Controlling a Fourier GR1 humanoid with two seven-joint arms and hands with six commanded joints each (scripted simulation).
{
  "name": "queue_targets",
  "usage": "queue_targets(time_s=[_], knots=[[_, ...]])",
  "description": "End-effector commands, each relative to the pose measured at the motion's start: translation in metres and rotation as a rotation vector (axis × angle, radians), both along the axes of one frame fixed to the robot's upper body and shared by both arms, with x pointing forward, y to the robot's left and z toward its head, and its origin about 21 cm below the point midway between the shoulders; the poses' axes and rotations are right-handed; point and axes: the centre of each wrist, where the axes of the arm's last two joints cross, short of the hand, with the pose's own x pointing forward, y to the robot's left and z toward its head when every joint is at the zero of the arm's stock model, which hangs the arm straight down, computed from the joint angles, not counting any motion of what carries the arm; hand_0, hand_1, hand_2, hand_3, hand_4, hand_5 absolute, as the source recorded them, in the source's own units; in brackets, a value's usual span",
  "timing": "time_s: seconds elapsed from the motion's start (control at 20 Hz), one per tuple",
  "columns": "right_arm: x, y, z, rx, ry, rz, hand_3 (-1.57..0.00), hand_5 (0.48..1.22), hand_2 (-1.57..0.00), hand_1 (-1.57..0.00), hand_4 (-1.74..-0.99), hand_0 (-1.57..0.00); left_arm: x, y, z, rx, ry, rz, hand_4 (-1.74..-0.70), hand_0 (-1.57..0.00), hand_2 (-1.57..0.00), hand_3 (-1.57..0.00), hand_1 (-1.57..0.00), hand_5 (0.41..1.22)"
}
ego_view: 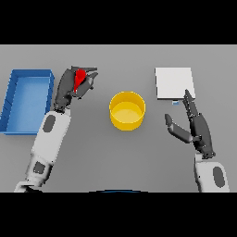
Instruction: Pick up the red beaker and tilt it to pour out 1 green nut into yellow bowl. Pick up the yellow bowl and place it on the metallic measuring scale.
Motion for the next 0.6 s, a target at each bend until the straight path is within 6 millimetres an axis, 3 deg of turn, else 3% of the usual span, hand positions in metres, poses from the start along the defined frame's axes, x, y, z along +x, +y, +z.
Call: queue_targets(time_s=[0.0,0.3,0.55], knots=[[-0.003,0.003,-0.003,-0.001,0.004,0.001,0.00,0.664,0.00,0.00,-1.277,0.00,-0.001,-0.001,0.004,0.042,0.000,-0.005,-1.62,-1.57,-1.56,-1.56,-1.57,1.174],[-0.004,0.003,-0.005,0.001,0.018,-0.004,0.00,0.683,0.00,0.00,-1.274,0.00,0.000,-0.006,0.018,0.179,0.005,-0.031,-1.64,-1.57,-1.57,-1.56,-1.57,1.131],[-0.007,0.003,-0.004,0.013,0.028,-0.011,0.00,0.689,0.00,0.00,-1.276,0.00,0.007,-0.023,0.044,0.544,-0.067,-0.134,-1.71,-1.57,-1.57,-1.57,-1.57,1.133]])
